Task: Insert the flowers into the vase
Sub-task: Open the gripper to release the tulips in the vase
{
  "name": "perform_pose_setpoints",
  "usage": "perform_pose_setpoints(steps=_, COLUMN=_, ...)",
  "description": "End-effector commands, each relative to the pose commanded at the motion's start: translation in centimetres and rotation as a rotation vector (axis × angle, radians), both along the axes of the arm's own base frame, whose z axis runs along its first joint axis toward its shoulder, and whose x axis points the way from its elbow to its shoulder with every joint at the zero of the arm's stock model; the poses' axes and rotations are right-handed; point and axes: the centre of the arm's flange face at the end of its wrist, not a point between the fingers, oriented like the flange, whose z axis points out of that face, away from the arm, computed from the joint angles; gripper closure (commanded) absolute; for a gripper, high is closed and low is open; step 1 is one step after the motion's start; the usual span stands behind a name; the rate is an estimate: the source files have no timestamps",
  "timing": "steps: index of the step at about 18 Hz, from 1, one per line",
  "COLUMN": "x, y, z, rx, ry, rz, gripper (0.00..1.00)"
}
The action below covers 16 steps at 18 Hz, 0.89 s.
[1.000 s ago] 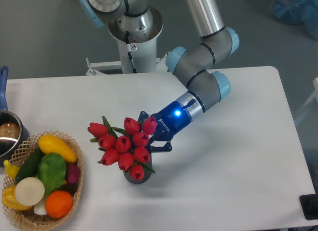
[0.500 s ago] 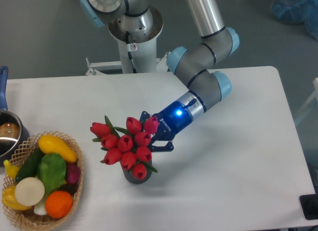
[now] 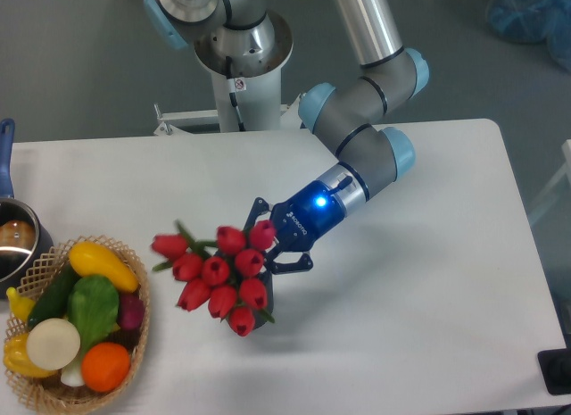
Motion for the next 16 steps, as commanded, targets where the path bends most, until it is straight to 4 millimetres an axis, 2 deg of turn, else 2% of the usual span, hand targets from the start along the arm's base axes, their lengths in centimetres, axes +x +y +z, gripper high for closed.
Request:
perform_pose_setpoints(steps=11, x=-0.07, y=-0.06, z=0.0, rx=0.001, ry=0.001, rz=0.001, gripper=0.62)
perform_pose_setpoints(steps=13, x=-0.41, y=-0.36, z=0.05, rx=-0.001, ry=0.002, rz=0.009, gripper=0.6)
perform_pose_setpoints(steps=16, x=-0.45, y=-0.44, z=0.19, rx=-0.002, ry=0.006, rz=0.01, gripper=0.5)
